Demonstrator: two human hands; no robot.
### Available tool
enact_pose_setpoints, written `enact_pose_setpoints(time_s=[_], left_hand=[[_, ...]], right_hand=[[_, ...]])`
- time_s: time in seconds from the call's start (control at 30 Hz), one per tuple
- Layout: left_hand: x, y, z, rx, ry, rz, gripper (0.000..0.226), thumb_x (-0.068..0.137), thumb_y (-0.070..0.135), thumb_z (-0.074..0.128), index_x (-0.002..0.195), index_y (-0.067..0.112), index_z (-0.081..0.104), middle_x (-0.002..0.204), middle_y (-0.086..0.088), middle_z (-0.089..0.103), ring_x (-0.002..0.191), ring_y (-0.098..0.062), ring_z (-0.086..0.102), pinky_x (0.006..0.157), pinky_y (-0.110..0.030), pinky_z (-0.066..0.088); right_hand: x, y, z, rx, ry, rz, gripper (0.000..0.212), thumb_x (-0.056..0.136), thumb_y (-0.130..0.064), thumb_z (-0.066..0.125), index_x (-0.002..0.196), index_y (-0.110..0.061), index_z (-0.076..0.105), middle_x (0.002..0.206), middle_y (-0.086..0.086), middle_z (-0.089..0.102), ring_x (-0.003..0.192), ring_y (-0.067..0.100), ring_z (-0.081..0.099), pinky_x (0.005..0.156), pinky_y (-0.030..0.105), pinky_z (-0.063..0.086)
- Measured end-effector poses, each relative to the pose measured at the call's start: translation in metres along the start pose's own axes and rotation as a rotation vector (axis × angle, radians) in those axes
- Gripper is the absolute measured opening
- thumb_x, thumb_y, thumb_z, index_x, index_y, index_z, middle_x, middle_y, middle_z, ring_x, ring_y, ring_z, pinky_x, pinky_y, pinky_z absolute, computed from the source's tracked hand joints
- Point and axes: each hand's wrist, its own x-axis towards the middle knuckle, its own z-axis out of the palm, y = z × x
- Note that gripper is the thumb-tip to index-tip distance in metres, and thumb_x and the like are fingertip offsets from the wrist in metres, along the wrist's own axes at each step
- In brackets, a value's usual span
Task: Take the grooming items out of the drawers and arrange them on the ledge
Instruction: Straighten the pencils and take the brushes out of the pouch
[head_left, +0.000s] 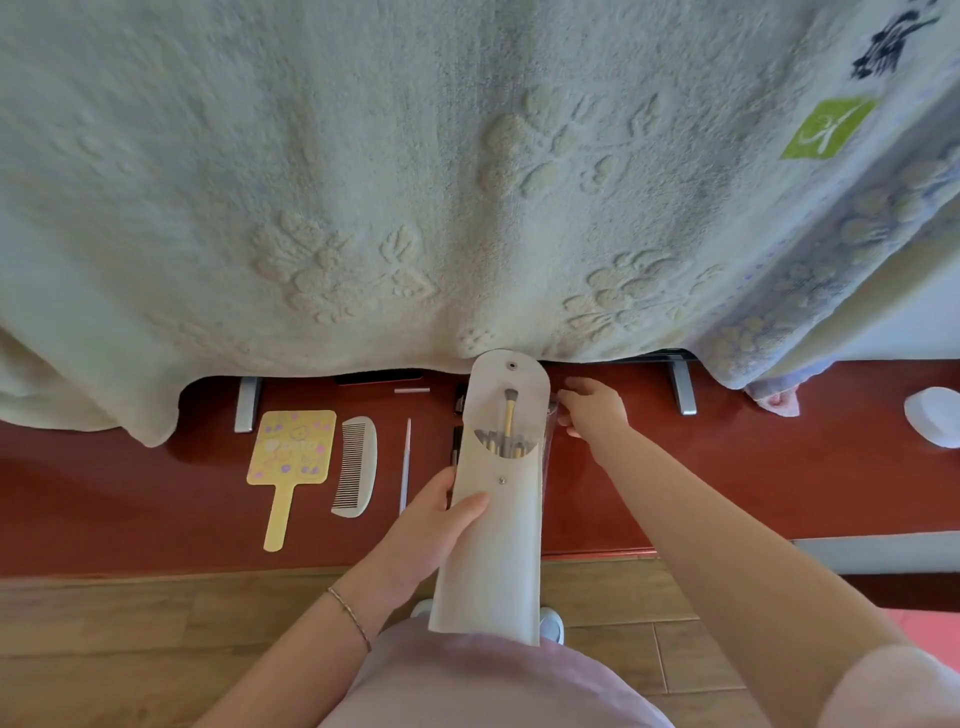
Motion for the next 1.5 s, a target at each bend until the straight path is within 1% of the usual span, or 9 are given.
enact_pose_setpoints(time_s=[0.07, 0.2, 0.33, 0.57, 0.73, 1.03, 1.2, 1.27, 1.5], left_hand=[[0.002, 0.000, 0.001, 0.015, 0.003, -0.010, 0.020, 0.094, 0.028, 0.052, 0.114, 0.031, 0.051, 0.106, 0.009, 0.065, 0.092, -0.007, 0.065, 0.064, -0.015, 0.051], [0.007, 0.000, 0.006, 0.008, -0.001, -0.014, 0.023, 0.094, 0.026, 0.052, 0.117, 0.029, 0.050, 0.107, 0.009, 0.064, 0.093, -0.006, 0.064, 0.061, -0.013, 0.050], [0.012, 0.001, 0.014, 0.032, -0.021, 0.004, 0.018, 0.094, 0.025, 0.053, 0.106, 0.037, 0.050, 0.101, 0.015, 0.064, 0.086, 0.000, 0.064, 0.057, -0.010, 0.048], [0.020, 0.001, 0.021, 0.146, -0.088, 0.040, 0.026, 0.092, 0.029, 0.055, 0.117, 0.033, 0.050, 0.105, 0.012, 0.065, 0.091, -0.004, 0.065, 0.069, -0.017, 0.051], [0.023, -0.002, 0.022, 0.187, -0.111, 0.036, 0.023, 0.092, 0.032, 0.055, 0.114, 0.035, 0.052, 0.104, 0.014, 0.066, 0.092, -0.004, 0.065, 0.073, -0.020, 0.052], [0.018, -0.003, 0.014, 0.120, -0.094, 0.049, 0.018, 0.094, 0.027, 0.052, 0.110, 0.033, 0.055, 0.101, 0.011, 0.068, 0.091, -0.006, 0.066, 0.074, -0.022, 0.053], [0.013, -0.007, 0.002, 0.037, -0.021, 0.025, 0.019, 0.094, 0.025, 0.052, 0.112, 0.030, 0.056, 0.106, 0.005, 0.068, 0.095, -0.013, 0.066, 0.081, -0.031, 0.055], [0.010, -0.008, -0.004, -0.025, 0.043, 0.002, 0.019, 0.095, 0.022, 0.050, 0.111, 0.028, 0.057, 0.104, 0.003, 0.069, 0.093, -0.016, 0.067, 0.077, -0.030, 0.054], [0.003, -0.004, -0.013, -0.074, 0.126, -0.036, 0.021, 0.093, 0.016, 0.046, 0.107, 0.025, 0.059, 0.098, 0.000, 0.071, 0.087, -0.020, 0.068, 0.070, -0.031, 0.054]], right_hand=[[-0.007, 0.001, -0.005, -0.030, 0.030, -0.061, 0.024, 0.088, -0.016, 0.052, 0.111, -0.015, 0.059, 0.082, 0.003, 0.064, 0.058, 0.013, 0.055, 0.061, 0.029, 0.047], [-0.037, 0.003, -0.016, -0.053, 0.081, -0.188, 0.014, 0.089, -0.026, 0.052, 0.089, -0.017, 0.062, 0.071, 0.000, 0.061, 0.059, 0.012, 0.053, 0.059, 0.030, 0.044], [-0.071, 0.000, -0.015, -0.130, 0.013, -0.320, 0.021, 0.088, -0.034, 0.057, 0.078, -0.015, 0.059, 0.065, -0.004, 0.054, 0.057, 0.008, 0.045, 0.052, 0.019, 0.037], [-0.073, 0.001, -0.013, -0.273, 0.048, -0.302, 0.021, 0.083, -0.037, 0.063, 0.084, -0.016, 0.058, 0.069, -0.009, 0.050, 0.060, 0.005, 0.047, 0.053, 0.019, 0.035], [-0.070, 0.002, -0.019, -0.348, 0.063, -0.259, 0.022, 0.086, -0.038, 0.060, 0.082, -0.016, 0.061, 0.069, -0.008, 0.054, 0.057, 0.005, 0.049, 0.049, 0.018, 0.034], [-0.049, -0.023, -0.050, 0.109, 0.243, -0.170, 0.022, 0.091, -0.030, 0.055, 0.081, -0.011, 0.060, 0.053, 0.001, 0.049, 0.045, 0.011, 0.041, 0.040, 0.017, 0.034], [-0.032, -0.024, -0.071, 0.278, 0.410, -0.134, 0.024, 0.088, -0.034, 0.056, 0.071, -0.017, 0.054, 0.048, -0.001, 0.047, 0.045, 0.016, 0.041, 0.050, 0.030, 0.036], [-0.028, -0.018, -0.069, 0.239, 0.383, -0.116, 0.025, 0.088, -0.033, 0.056, 0.072, -0.014, 0.055, 0.050, 0.002, 0.047, 0.046, 0.017, 0.041, 0.050, 0.029, 0.036], [-0.036, 0.008, -0.003, -0.109, 0.033, -0.052, 0.022, 0.085, -0.031, 0.061, 0.071, -0.014, 0.061, 0.061, 0.002, 0.062, 0.047, 0.014, 0.046, 0.050, 0.026, 0.038]])
